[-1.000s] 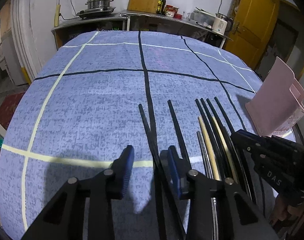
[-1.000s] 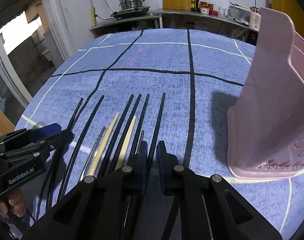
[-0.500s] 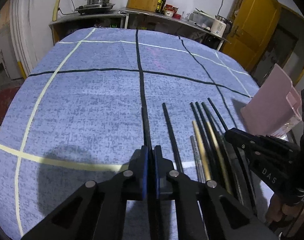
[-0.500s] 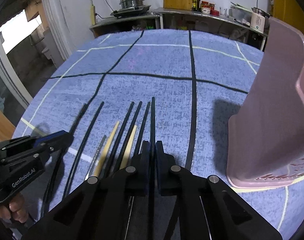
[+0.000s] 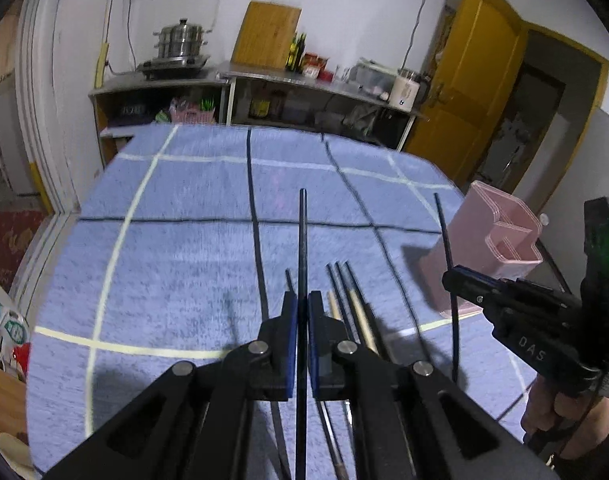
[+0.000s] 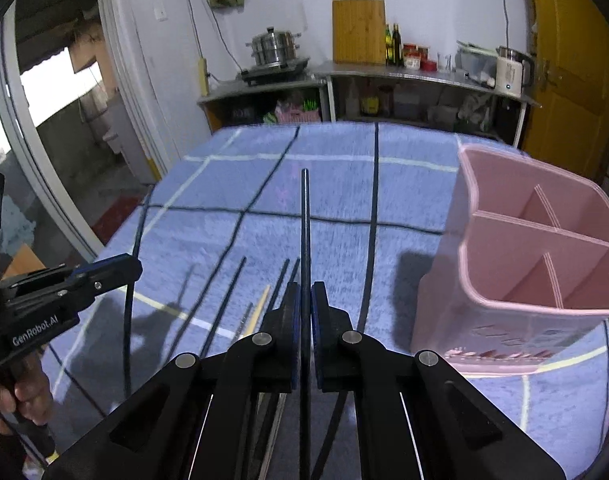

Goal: Organize utensils
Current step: 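Lift the black chopsticks with the right gripper over the pink basket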

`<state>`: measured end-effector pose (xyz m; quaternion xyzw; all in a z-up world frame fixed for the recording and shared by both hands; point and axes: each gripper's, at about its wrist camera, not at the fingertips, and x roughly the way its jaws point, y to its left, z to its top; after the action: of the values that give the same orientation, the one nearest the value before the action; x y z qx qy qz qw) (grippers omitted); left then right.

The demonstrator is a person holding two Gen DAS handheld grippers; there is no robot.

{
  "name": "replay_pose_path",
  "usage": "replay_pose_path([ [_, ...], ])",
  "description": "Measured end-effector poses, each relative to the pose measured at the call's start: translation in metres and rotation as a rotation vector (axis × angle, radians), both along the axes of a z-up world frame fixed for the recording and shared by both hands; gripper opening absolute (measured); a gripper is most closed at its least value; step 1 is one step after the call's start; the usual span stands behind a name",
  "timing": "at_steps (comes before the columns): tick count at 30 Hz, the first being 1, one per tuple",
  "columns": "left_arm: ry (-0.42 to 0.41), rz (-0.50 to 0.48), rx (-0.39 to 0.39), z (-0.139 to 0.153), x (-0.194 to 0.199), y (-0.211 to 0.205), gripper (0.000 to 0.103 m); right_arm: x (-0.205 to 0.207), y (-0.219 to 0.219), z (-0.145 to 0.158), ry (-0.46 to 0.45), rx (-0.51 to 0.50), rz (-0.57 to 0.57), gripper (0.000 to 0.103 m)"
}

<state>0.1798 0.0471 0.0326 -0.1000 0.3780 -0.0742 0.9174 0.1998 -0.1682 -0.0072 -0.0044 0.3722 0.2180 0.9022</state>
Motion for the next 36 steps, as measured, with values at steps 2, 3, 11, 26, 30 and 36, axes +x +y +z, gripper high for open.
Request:
replay_pose_path([
  [2, -0.022, -0.006, -0.009, 0.012, -0.007, 0.002, 0.005, -0.008, -0.005, 0.01, -0.018, 0.014, -0.001, 0.005],
  [3, -0.033, -0.01, -0.011, 0.018, -0.01, 0.002, 0.005, -0.012, -0.008, 0.016, -0.028, 0.022, -0.003, 0.005],
  [11, -0.087, -0.037, -0.011, 0.053, -0.024, -0.007, 0.005, -0.035, -0.026, 0.044, -0.081, 0.054, -0.02, 0.005],
  [26, -0.147, -0.165, -0.075, 0.107, -0.006, -0.055, 0.005, -0.052, -0.075, 0.096, -0.179, 0.106, -0.104, 0.005],
  [30, -0.152, -0.212, -0.108, 0.118, 0.01, -0.076, 0.005, -0.048, -0.097, 0.113, -0.207, 0.118, -0.151, 0.005],
  [36, -0.194, -0.255, -0.15, 0.145, 0.029, -0.103, 0.005, -0.039, -0.122, 0.138, -0.263, 0.132, -0.205, 0.005],
])
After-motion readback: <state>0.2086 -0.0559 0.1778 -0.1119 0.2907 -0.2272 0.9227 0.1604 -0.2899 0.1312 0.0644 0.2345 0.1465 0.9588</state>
